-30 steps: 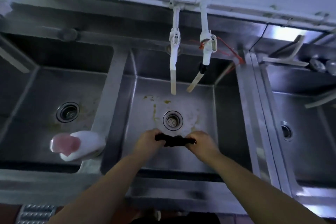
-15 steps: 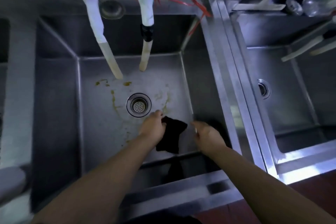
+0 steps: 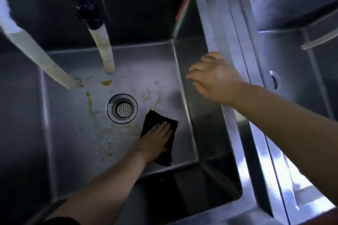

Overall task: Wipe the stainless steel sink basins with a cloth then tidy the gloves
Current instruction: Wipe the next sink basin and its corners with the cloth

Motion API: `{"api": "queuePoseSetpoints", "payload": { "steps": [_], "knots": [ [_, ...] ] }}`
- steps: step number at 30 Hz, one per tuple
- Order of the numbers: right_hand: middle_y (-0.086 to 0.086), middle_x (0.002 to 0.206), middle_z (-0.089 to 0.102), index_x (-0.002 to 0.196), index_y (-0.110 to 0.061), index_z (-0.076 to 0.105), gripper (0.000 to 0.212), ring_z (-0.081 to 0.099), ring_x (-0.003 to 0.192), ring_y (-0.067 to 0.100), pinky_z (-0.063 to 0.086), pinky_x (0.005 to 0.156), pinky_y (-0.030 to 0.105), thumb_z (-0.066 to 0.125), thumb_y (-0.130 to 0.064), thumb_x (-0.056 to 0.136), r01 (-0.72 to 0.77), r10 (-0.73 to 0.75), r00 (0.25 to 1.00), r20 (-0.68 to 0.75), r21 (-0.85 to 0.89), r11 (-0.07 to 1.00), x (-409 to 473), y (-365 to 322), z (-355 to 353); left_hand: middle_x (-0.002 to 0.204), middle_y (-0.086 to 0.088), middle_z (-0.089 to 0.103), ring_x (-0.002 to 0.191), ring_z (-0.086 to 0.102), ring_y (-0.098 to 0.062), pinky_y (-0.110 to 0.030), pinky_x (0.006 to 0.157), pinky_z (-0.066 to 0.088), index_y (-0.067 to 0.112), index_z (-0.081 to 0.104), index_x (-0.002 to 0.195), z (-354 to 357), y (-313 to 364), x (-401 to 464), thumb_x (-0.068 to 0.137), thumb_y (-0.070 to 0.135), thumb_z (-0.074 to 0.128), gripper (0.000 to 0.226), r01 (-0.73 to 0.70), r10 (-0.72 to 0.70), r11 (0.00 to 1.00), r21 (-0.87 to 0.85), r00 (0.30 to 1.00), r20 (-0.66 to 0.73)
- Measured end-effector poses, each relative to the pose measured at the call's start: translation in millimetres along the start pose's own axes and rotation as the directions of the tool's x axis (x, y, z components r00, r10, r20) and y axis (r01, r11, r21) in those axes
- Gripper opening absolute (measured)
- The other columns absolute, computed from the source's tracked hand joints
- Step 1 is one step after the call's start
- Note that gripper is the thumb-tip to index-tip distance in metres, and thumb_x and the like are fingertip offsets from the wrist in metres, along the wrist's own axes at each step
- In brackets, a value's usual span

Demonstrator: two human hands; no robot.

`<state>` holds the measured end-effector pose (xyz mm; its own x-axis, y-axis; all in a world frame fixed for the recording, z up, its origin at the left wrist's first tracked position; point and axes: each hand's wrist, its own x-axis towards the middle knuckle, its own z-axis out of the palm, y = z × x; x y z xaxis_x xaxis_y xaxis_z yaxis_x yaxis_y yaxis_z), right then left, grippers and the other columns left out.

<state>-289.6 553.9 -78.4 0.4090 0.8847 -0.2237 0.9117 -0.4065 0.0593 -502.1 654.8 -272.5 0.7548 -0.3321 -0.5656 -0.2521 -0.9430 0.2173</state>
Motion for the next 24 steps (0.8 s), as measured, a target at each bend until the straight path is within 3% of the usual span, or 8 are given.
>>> {"api": "queuePoseSetpoints", "payload": {
  "steps": [2, 3, 6, 8, 10, 14, 18, 24],
  "knots": [
    [0.003, 0.089, 0.07, 0.094, -0.012, 0.073, 0.024, 0.059, 0.086, 0.026, 0.023, 0.106, 0.032, 0.053, -0.01, 0.082, -0.001, 0.001, 1.0, 0.021, 0.017, 1.0, 4, 5, 7, 0.157, -0.018, 0.004, 0.145, -0.001, -0.031, -0.045, 0.113, -0.015, 0.002, 0.005, 0.149, 12, 0, 8, 0.096, 0.048, 0.038, 0.077, -0.023, 0.026, 0.998, 0.061, 0.998, -0.055],
    [0.0, 0.087, 0.069, 0.095, -0.015, 0.073, 0.025, 0.058, 0.085, 0.024, 0.016, 0.109, 0.029, 0.052, -0.009, 0.082, -0.004, 0.004, 0.999, 0.037, 0.006, 1.0, 5, 5, 11, 0.155, -0.019, 0.018, 0.144, 0.012, -0.032, -0.049, 0.115, -0.011, 0.002, 0.018, 0.147, 15, -1, 10, 0.091, 0.054, 0.044, 0.081, -0.038, 0.047, 0.996, 0.082, 0.993, -0.111],
    [-0.005, 0.084, 0.066, 0.093, -0.02, 0.071, 0.028, 0.053, 0.083, 0.018, 0.004, 0.111, 0.025, 0.047, -0.009, 0.082, -0.002, 0.006, 0.994, 0.106, -0.041, 0.999, 6, 5, 18, 0.138, -0.01, 0.051, 0.132, 0.044, -0.027, -0.048, 0.111, 0.026, 0.013, 0.051, 0.134, 20, 11, 23, 0.075, 0.063, 0.06, 0.078, -0.18, 0.217, 0.968, 0.177, 0.952, -0.218],
    [-0.003, 0.077, 0.064, 0.085, -0.017, 0.071, 0.024, 0.051, 0.077, 0.018, 0.01, 0.113, 0.028, 0.049, -0.008, 0.08, 0.006, -0.005, 0.997, 0.071, -0.017, 1.0, 6, 6, 18, 0.137, -0.004, 0.053, 0.131, 0.046, -0.024, -0.047, 0.108, 0.034, 0.019, 0.054, 0.132, 29, 24, 33, 0.077, 0.058, 0.06, 0.068, -0.327, 0.379, 0.919, 0.22, 0.884, -0.274],
    [-0.001, 0.069, 0.06, 0.076, -0.014, 0.07, 0.02, 0.046, 0.07, 0.018, 0.018, 0.113, 0.032, 0.052, -0.006, 0.077, 0.013, -0.014, 0.999, 0.037, 0.01, 1.0, 5, 7, 18, 0.136, 0.0, 0.055, 0.13, 0.046, -0.022, -0.048, 0.112, 0.029, 0.024, 0.057, 0.129, 35, 34, 41, 0.082, 0.049, 0.056, 0.053, -0.44, 0.496, 0.866, 0.24, 0.819, -0.289],
    [-0.002, 0.067, 0.059, 0.072, -0.016, 0.067, 0.017, 0.052, 0.069, 0.019, 0.02, 0.112, 0.032, 0.055, -0.006, 0.076, 0.006, -0.006, 0.999, 0.041, 0.002, 1.0, 5, 7, 19, 0.136, 0.007, 0.055, 0.131, 0.045, -0.016, -0.042, 0.114, 0.022, 0.029, 0.058, 0.126, 37, 31, 46, 0.088, 0.041, 0.049, 0.041, -0.525, 0.569, 0.822, 0.221, 0.77, -0.288],
    [-0.003, 0.074, 0.062, 0.079, -0.02, 0.069, 0.021, 0.055, 0.076, 0.019, 0.016, 0.113, 0.03, 0.054, -0.005, 0.076, -0.005, 0.007, 0.998, 0.06, -0.028, 1.0, 7, 6, 19, 0.138, 0.004, 0.053, 0.13, 0.047, -0.017, -0.04, 0.111, 0.017, 0.026, 0.054, 0.132, 21, 9, 59, 0.087, 0.041, 0.035, 0.051, -0.38, 0.42, 0.907, 0.179, 0.832, -0.363],
    [-0.004, 0.069, 0.061, 0.073, -0.021, 0.068, 0.02, 0.056, 0.07, 0.018, 0.023, 0.11, 0.031, 0.055, -0.006, 0.077, -0.01, 0.01, 0.999, -0.042, -0.018, 1.0, 6, 7, 21, 0.149, -0.009, 0.037, 0.139, 0.032, -0.027, -0.049, 0.114, 0.016, 0.018, 0.036, 0.144, -40, -62, 113, 0.089, 0.041, 0.054, 0.062, -0.026, 0.016, 1.0, -0.016, 0.884, -0.467]
  ]
}}
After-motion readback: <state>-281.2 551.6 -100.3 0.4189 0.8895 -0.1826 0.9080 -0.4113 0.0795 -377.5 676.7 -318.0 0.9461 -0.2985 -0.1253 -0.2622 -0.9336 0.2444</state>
